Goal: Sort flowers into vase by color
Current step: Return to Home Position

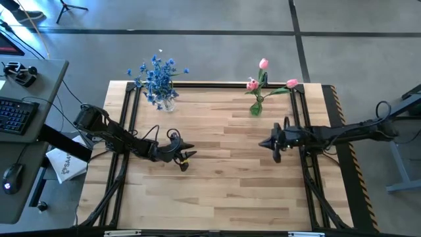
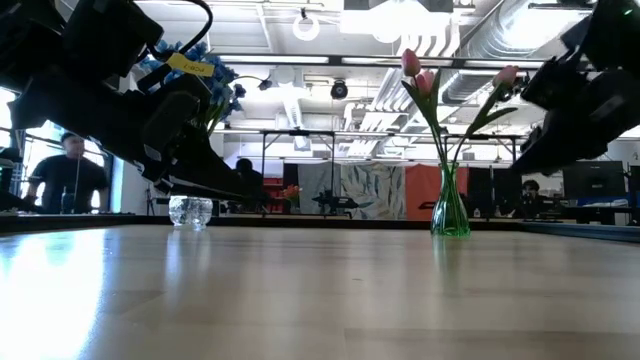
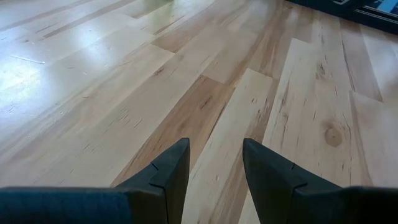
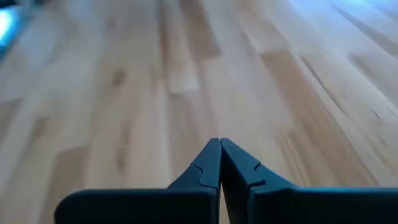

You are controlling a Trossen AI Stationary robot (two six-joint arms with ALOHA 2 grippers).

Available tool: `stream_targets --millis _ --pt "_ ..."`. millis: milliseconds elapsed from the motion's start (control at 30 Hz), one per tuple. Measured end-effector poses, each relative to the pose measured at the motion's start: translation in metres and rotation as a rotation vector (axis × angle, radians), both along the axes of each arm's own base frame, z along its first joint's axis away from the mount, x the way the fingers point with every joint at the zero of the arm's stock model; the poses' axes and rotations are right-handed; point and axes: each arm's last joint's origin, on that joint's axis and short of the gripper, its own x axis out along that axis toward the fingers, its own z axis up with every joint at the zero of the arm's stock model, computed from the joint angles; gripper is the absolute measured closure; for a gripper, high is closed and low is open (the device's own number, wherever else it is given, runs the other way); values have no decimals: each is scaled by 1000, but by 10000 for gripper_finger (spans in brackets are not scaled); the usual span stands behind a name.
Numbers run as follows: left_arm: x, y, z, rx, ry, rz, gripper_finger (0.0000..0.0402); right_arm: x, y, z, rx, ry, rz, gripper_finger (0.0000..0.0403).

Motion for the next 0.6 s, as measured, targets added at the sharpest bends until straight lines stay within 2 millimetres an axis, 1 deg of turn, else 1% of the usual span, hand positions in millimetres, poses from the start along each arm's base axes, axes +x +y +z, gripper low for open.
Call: stream_targets --millis 133,367,600 --pt "0 0 0 0 0 0 266 -5 4 11 -8 -102 75 403" --pt "0 0 0 9 3 -5 266 -19 4 31 -51 -307 120 403" --pt "0 0 0 9 3 -5 266 -32 4 45 -75 -485 161 403"
